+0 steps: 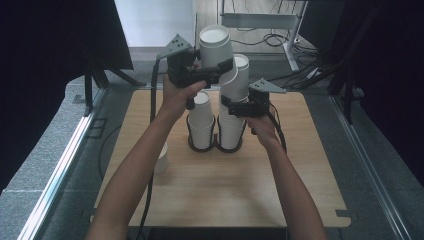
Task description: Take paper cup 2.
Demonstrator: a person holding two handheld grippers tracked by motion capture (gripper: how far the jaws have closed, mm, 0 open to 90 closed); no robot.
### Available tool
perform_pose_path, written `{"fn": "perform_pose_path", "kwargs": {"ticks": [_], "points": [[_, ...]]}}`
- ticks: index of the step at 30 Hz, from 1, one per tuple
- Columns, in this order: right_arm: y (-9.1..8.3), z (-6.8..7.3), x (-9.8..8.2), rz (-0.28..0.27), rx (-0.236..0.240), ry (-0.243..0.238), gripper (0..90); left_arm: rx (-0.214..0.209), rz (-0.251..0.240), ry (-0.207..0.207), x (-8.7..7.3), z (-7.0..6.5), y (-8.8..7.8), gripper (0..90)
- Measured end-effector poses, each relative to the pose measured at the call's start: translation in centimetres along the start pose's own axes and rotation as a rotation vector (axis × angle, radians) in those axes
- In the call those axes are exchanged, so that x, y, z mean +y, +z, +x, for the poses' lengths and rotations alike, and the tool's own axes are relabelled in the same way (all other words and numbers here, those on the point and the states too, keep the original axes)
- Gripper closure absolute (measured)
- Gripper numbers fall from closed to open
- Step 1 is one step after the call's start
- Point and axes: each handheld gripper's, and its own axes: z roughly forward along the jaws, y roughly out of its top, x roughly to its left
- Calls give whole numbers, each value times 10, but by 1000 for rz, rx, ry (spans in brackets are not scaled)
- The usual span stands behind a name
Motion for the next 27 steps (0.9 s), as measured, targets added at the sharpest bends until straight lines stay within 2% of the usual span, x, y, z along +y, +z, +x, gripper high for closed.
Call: {"fn": "perform_pose_path", "kwargs": {"ticks": [18,22,27], "points": [[-1,1,0,3,-2,-8,33,-7,40,47,-58,-21,-30,157],[-1,1,0,2,-2,-9,33,-11,36,18,-71,-21,-34,157],[0,0,0,0,-3,-9,33,-15,35,12,-84,-24,-40,157]]}}
